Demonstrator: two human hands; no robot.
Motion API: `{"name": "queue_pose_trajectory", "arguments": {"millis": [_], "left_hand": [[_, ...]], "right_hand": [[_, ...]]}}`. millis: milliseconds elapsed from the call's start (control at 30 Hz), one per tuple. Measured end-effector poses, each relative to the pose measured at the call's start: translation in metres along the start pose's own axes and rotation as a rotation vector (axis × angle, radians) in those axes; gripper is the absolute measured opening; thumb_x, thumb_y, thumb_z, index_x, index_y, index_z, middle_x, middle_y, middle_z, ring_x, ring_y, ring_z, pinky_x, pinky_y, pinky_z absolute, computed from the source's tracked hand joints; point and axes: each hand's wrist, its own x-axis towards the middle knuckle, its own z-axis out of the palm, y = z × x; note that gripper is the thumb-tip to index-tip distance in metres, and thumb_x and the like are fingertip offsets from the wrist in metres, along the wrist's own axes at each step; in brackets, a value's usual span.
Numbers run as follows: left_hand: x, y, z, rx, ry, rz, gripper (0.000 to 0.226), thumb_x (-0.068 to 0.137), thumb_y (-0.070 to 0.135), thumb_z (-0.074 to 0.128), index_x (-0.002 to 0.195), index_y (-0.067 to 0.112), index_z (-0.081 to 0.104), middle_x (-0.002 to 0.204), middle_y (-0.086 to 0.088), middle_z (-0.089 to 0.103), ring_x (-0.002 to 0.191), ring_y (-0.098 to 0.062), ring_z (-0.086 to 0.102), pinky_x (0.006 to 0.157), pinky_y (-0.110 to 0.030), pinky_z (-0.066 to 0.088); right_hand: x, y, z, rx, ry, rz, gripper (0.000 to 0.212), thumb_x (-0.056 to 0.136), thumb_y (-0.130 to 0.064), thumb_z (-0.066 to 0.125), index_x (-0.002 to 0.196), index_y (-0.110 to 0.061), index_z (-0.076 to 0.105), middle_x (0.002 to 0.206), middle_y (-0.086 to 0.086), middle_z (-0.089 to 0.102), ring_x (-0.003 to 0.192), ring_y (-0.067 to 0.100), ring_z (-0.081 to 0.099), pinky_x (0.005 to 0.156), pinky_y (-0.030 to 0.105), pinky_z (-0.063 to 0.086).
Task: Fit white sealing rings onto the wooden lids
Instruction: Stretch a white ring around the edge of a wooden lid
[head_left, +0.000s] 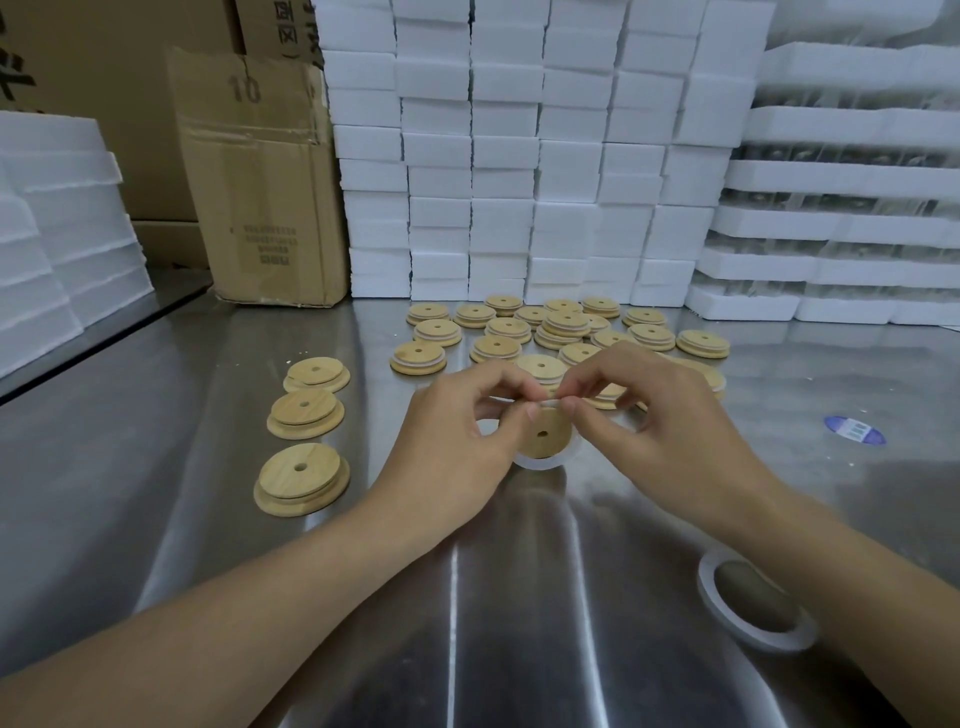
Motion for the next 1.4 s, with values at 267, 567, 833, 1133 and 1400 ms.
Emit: {"name": "queue_pose_trajectory", "arguments": {"millis": [267,567,833,1133,1400], "left_hand": [[-0.002,0.001,0.000,0.022,-0.027,0.050,0.018,0.097,0.010,0.074,0.101,0.028,0.074,0.100,0.014,0.078,0.101,-0.007,0.075,0.081,-0.027,0.061],[0.002,-0.002,0.000,-0.011,-0.018,0.068,0.020,0.097,0.006,0.074,0.101,0.026,0.074,0.101,0.011,0.079,0.102,-0.009,0.076,0.093,-0.027,0.059],[0.002,-0.002,-0.001,0.001,-0.042,0.059,0.019,0.098,0.007,0.073,0.102,0.025,0.075,0.100,0.012,0.078,0.102,-0.008,0.075,0.095,-0.027,0.058],[0.001,-0.001,0.000,0.008,-0.018,0.028,0.015,0.095,0.010,0.076,0.095,0.024,0.076,0.097,0.011,0.080,0.096,-0.006,0.076,0.077,-0.018,0.054],[0.001,-0.002,0.000,0.012,-0.016,0.020,0.015,0.095,0.010,0.076,0.094,0.025,0.074,0.098,0.010,0.079,0.096,-0.006,0.077,0.081,-0.023,0.059]], "right_hand": [[0.000,-0.007,-0.001,-0.121,0.031,-0.098,0.006,0.094,-0.027,0.071,0.094,-0.023,0.075,0.092,-0.012,0.065,0.093,0.013,0.062,0.082,0.037,0.051],[0.003,-0.001,-0.007,-0.262,-0.042,-0.135,0.014,0.102,-0.027,0.063,0.100,-0.019,0.074,0.099,-0.006,0.064,0.096,0.020,0.058,0.084,0.045,0.050],[0.004,0.003,-0.008,-0.223,-0.092,-0.132,0.008,0.103,-0.022,0.066,0.103,-0.022,0.073,0.100,-0.009,0.065,0.097,0.021,0.059,0.086,0.049,0.049],[0.003,-0.004,-0.005,-0.190,-0.038,-0.058,0.005,0.096,-0.030,0.068,0.091,-0.030,0.068,0.090,-0.012,0.063,0.090,0.014,0.057,0.084,0.043,0.050],[0.001,-0.010,0.000,-0.239,0.015,0.047,0.009,0.093,-0.035,0.070,0.087,-0.029,0.070,0.088,-0.015,0.064,0.089,0.013,0.060,0.083,0.044,0.051]]}}
